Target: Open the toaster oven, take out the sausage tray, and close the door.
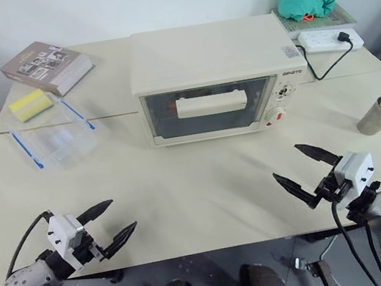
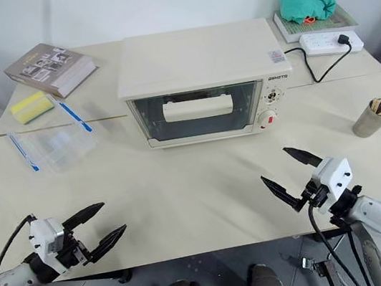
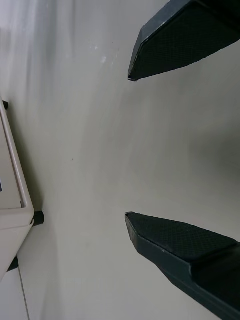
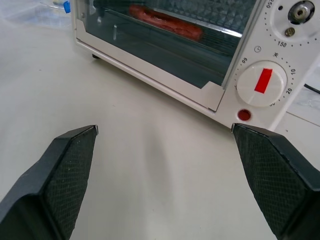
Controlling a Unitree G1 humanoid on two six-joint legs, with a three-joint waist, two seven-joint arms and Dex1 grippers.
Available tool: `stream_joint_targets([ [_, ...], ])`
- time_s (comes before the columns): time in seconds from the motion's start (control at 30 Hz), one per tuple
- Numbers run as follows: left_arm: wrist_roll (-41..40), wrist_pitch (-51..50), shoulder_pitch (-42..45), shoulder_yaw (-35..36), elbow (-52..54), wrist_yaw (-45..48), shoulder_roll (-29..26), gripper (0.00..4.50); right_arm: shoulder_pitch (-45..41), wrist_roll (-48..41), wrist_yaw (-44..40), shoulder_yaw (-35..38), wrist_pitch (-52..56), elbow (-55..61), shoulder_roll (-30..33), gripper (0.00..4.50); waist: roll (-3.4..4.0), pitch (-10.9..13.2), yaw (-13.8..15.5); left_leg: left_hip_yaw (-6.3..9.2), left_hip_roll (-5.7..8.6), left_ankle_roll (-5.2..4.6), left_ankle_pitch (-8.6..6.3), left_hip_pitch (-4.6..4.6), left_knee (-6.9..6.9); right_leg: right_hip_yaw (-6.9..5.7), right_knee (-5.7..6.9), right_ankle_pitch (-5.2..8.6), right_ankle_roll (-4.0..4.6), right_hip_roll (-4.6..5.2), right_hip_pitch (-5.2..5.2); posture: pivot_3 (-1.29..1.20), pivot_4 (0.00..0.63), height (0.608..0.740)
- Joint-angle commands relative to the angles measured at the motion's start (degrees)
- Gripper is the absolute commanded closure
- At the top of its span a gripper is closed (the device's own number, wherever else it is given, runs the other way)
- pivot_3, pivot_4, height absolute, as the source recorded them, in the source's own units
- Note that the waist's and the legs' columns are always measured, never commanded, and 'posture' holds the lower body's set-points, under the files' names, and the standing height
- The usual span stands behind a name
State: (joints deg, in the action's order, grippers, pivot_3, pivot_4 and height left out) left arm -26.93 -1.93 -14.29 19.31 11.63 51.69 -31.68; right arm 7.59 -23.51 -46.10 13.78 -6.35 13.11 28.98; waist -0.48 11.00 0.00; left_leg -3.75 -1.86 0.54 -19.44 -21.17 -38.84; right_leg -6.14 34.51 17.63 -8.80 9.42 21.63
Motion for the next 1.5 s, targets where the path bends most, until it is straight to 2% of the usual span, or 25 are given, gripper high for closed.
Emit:
stream_joint_targets([
  [0.03, -0.5, -0.2, -0.9, 0.2, 2.8, -0.2, -0.6, 0.05, -0.2, -0.9, -1.2, -0.3, -0.6, 0.7, 0.4, 0.00, 0.00, 0.0, 0.0, 0.00, 0.00, 0.00, 0.00, 0.00, 0.00, 0.00, 0.00, 0.00, 0.00, 0.00, 0.00, 0.00, 0.150, 0.740],
  [0.17, -14.7, -10.1, 1.7, 3.8, 6.0, 0.3, -1.2, 0.05, -2.0, -6.2, -2.6, -1.2, 4.9, 4.1, 0.9, 0.00, 0.00, 0.0, -0.1, 0.01, -0.02, 0.00, 0.00, 0.00, -0.02, 0.00, 0.02, 0.00, 0.00, 0.00, 0.00, 0.00, 0.150, 0.740],
  [0.23, -29.8, -19.1, 5.1, 7.4, 6.8, 2.4, -4.1, 0.05, -5.5, -11.4, -2.2, -2.3, 11.3, 7.9, 2.0, 0.00, 0.02, 0.0, -0.1, 0.04, -0.07, 0.00, 0.00, 0.00, -0.08, 0.00, 0.10, 0.00, 0.00, 0.00, 0.00, 0.00, 0.150, 0.740],
  [0.27, -35.2, -22.8, 6.8, 8.6, 6.7, 2.4, -5.3, 0.05, -7.0, -13.1, -1.8, -2.6, 13.8, 9.1, 2.4, 0.00, 0.07, 0.0, -0.1, 0.11, -0.10, 0.00, 0.00, -0.01, -0.10, 0.01, 0.14, 0.00, 0.00, 0.00, 0.00, 0.00, 0.150, 0.740],
  [0.3, -36.4, -23.9, 9.0, 8.8, 6.5, 1.9, -5.9, 0.05, -9.2, -14.8, -1.3, -3.1, 16.4, 9.8, 2.8, 0.00, 0.12, 0.1, 0.0, 0.23, -0.13, 0.00, 0.00, -0.01, -0.18, 0.01, 0.21, 0.01, 0.01, 0.01, 0.00, 0.00, 0.150, 0.740],
  [0.57, -34.0, -26.2, 15.3, 6.2, 7.5, 3.1, -8.3, 0.05, -24.2, -19.6, 4.2, -5.5, 31.6, 7.1, 3.2, 0.00, 0.15, 0.1, -0.1, 0.15, -0.01, 0.04, -0.06, -0.06, -0.13, -0.05, 0.29, 0.01, 0.02, -0.01, 0.10, 0.00, 0.150, 0.740],
  [0.83, -31.6, -26.0, 15.9, 6.2, 6.9, 4.2, -8.6, 0.05, -31.7, -16.0, 3.1, -7.3, 32.4, 1.6, 2.4, 0.00, 0.15, 0.1, 0.0, 0.02, 0.00, 0.03, -0.06, -0.12, -0.11, -0.06, 0.26, 0.01, 0.02, -0.02, 0.20, 0.00, 0.150, 0.740],
  [1.03, -31.1, -26.0, 15.0, 6.7, 7.8, 3.7, -8.0, 0.05, -32.2, -15.8, -0.6, -7.5, 30.6, 1.9, 2.1, 0.00, 0.15, 0.1, -0.1, 0.00, -0.01, 0.03, -0.06, -0.14, -0.10, -0.06, 0.27, 0.00, 0.01, -0.02, 0.25, 0.00, 0.150, 0.740],
  [1.17, -31.0, -25.4, 14.9, 7.1, 7.7, 2.8, -7.1, 0.05, -29.8, -12.6, -7.2, -9.7, 25.8, 4.6, 4.4, 0.00, 0.15, 0.1, -0.1, -0.01, -0.01, 0.03, -0.06, -0.15, -0.10, -0.05, 0.27, 0.00, 0.01, -0.02, 0.26, 0.00, 0.150, 0.740],
  [1.43, -27.3, -23.6, 20.9, 4.7, 2.8, 1.5, -6.5, 0.05, -23.2, -6.4, -12.7, -11.9, 17.9, 7.8, 6.1, 0.00, 0.15, 0.1, -0.1, -0.06, -0.02, 0.04, -0.06, -0.15, -0.06, -0.05, 0.27, 0.00, 0.01, -0.03, 0.31, 0.00, 0.150, 0.740],
  [1.5, -26.2, -23.1, 23.7, 3.8, 0.7, 1.1, -5.9, 0.44, -21.1, -3.7, -14.0, -12.8, 14.5, 7.6, 6.7, 0.00, 0.15, 0.1, -0.1, -0.08, -0.02, 0.04, -0.05, -0.15, -0.06, -0.05, 0.26, 0.00, 0.01, -0.03, 0.31, 0.00, 0.150, 0.740],
])
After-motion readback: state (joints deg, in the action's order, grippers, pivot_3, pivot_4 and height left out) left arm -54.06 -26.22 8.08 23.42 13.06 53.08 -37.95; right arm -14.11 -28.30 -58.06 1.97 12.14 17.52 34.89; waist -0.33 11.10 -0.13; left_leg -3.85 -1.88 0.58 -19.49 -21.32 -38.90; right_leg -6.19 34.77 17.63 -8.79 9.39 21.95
